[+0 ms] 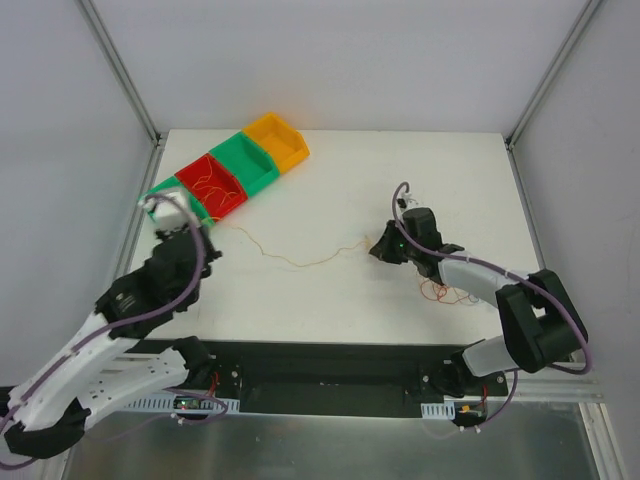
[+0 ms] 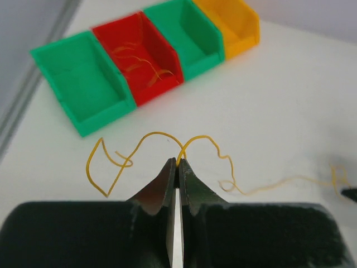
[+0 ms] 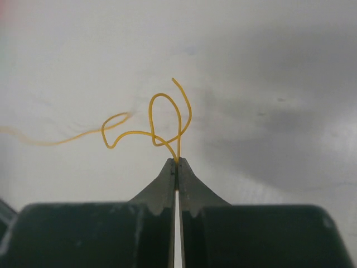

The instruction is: Untangle the cables

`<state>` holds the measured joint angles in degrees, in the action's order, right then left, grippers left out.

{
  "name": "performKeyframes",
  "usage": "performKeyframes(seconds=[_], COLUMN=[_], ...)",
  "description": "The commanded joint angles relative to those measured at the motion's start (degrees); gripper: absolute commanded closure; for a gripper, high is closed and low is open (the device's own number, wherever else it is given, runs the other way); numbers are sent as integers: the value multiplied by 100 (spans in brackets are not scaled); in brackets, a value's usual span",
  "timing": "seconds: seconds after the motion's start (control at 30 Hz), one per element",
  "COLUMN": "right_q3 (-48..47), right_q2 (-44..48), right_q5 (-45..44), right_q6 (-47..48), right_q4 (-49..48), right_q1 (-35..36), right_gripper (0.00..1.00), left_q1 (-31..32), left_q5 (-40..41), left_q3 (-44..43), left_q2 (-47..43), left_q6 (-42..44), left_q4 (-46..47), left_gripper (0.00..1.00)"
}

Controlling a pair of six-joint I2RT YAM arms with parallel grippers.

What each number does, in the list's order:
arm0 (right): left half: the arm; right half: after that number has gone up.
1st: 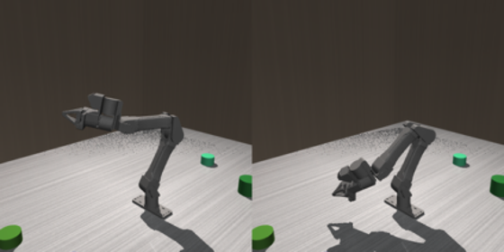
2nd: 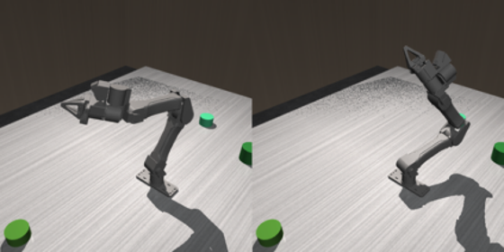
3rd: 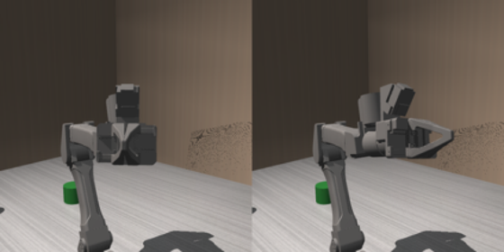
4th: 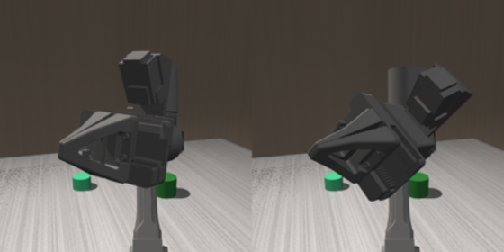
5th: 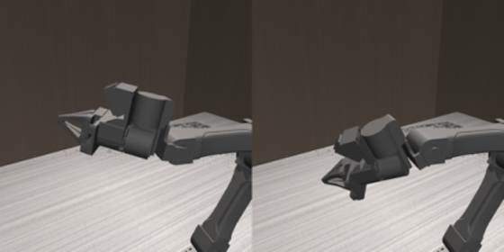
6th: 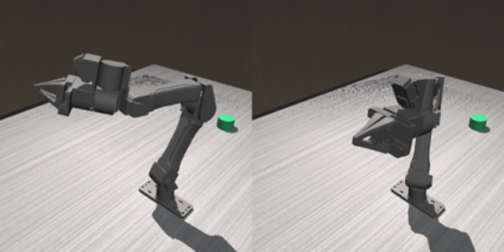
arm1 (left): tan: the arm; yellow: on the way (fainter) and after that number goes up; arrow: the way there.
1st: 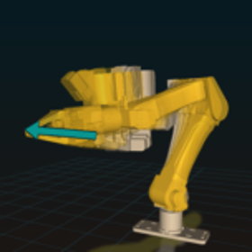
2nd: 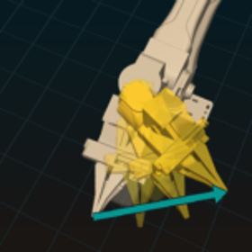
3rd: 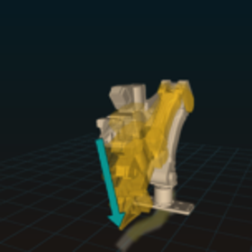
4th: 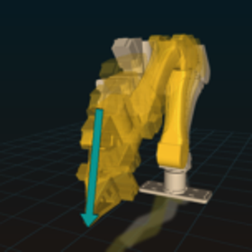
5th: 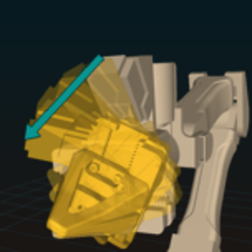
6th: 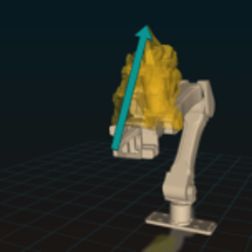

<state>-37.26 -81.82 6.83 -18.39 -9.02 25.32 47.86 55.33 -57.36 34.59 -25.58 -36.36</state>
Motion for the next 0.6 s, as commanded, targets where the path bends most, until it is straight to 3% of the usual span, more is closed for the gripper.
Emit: performKeyframes(seconds=[0.0, 0.13, 0.3, 0.5, 0.57], right_q3=[-361, -572, -652, -581, -590], right_q2=[-307, -676, -1011, -1090, -1117], right_q5=[1540, 1944, 2173, 2076, 2103], right_q6=[758, 697, 416, 319, 292], right_q4=[-883, -978, -1233, -1278, -1278], right_q1=[586, 1044, 1159, 984, 931], right_gripper=[100, 100, 100, 89, 85], left_q1=[-118, -408, -654, -847, -953], left_q5=[-2592, -4306, -6076, -6578, -6710], left_q3=[226, -116, -293, -407, -320], left_q2=[1863, 3288, 4274, 5074, 5154], left_q6=[-43, -17, -113, -377, -430], left_q4=[646, 1068, 1965, 2071, 2150], left_gripper=[100, 100, 100, 100, 92])
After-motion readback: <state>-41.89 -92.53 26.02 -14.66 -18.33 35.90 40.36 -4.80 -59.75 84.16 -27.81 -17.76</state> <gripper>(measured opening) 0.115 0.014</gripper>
